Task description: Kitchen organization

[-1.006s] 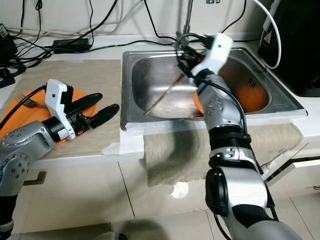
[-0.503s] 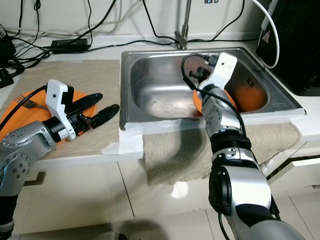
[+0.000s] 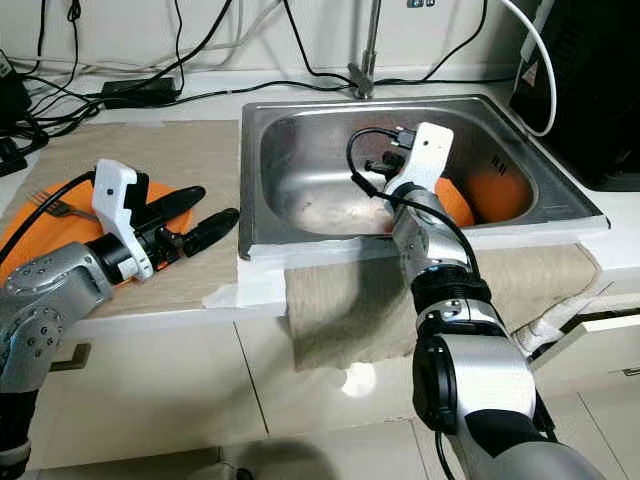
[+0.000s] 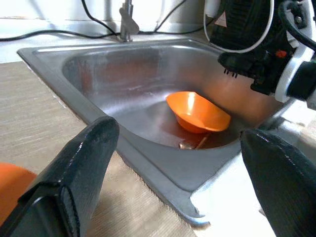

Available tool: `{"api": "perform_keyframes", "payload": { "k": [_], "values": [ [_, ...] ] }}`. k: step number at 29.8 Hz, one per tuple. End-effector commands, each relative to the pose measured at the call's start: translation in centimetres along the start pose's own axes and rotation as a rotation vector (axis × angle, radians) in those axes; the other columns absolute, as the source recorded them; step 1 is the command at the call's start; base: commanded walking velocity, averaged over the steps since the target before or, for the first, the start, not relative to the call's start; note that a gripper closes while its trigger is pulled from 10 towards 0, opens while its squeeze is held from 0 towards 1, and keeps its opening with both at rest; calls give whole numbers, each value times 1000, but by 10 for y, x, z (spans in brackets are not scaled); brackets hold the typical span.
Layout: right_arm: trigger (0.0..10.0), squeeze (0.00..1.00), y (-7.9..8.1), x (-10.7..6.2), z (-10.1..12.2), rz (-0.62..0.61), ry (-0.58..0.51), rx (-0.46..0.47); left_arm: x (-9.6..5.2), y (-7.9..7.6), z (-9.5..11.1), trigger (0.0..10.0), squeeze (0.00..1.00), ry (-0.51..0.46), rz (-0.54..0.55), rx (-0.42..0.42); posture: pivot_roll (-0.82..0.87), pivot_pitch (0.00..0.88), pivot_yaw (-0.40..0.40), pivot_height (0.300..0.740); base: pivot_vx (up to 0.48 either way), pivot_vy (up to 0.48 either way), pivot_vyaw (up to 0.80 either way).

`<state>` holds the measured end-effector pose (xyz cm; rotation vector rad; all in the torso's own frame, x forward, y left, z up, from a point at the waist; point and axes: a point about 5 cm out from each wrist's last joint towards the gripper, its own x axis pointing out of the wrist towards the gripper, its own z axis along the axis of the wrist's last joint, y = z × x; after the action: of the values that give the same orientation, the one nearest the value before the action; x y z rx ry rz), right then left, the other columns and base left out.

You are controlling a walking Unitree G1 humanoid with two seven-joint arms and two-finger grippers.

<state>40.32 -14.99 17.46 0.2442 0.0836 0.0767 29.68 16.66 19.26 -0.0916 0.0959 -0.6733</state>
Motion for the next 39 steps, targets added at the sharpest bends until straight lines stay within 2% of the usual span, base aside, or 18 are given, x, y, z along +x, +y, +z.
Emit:
{"api": "perform_keyframes", "payload": {
  "k": [1,5,6,7,8,10,13,19,22,26,31,37,38,39],
  "values": [
    [10000,0,11,1,12,63,-58,-35,6,0,6,10000,0,-12,3,25,67,0,11,740,0,0,0],
    [10000,0,29,1,18,164,-86,-75,10,4,6,10000,0,-21,26,23,67,0,12,740,0,0,0],
    [10000,0,29,1,18,164,-86,-75,10,4,6,10000,0,-21,26,23,67,0,12,740,0,0,0],
    [10000,0,36,0,19,209,-95,-94,11,6,6,10000,0,-25,43,18,66,0,12,740,0,0,0],
    [10000,0,50,-5,18,307,-111,-141,13,10,5,10000,0,-38,85,6,68,0,12,740,0,0,0],
    [10000,0,53,-6,17,333,-116,-154,13,12,5,10000,0,-42,99,1,67,0,11,740,0,0,0],
    [10000,0,63,-14,11,450,-111,-150,15,17,3,10000,0,-63,164,-18,66,0,9,740,0,0,0],
    [10000,0,65,-32,5,622,-86,-166,9,27,-3,10000,0,-47,222,-28,65,0,10,740,0,0,0],
    [10000,0,62,-44,5,683,-66,-182,2,38,1,10000,0,-49,264,1,65,0,12,740,0,0,0],
    [10000,0,51,-68,0,765,-20,-211,-12,54,8,10000,0,-50,322,32,63,10,11,740,0,0,0],
    [10000,0,48,-77,-5,785,5,-201,-19,60,12,10000,0,-51,364,41,63,12,9,740,0,0,0],
    [10000,0,50,-85,-13,813,56,-183,-24,77,10,10000,0,36,516,37,69,11,9,740,0,0,0],
    [10000,0,51,-86,-13,821,66,-178,-26,81,8,10000,0,62,568,21,69,11,9,740,0,0,0],
    [10000,0,51,-86,-13,821,66,-178,-26,81,8,10000,0,62,568,21,69,11,9,740,0,0,0]
  ]
}}
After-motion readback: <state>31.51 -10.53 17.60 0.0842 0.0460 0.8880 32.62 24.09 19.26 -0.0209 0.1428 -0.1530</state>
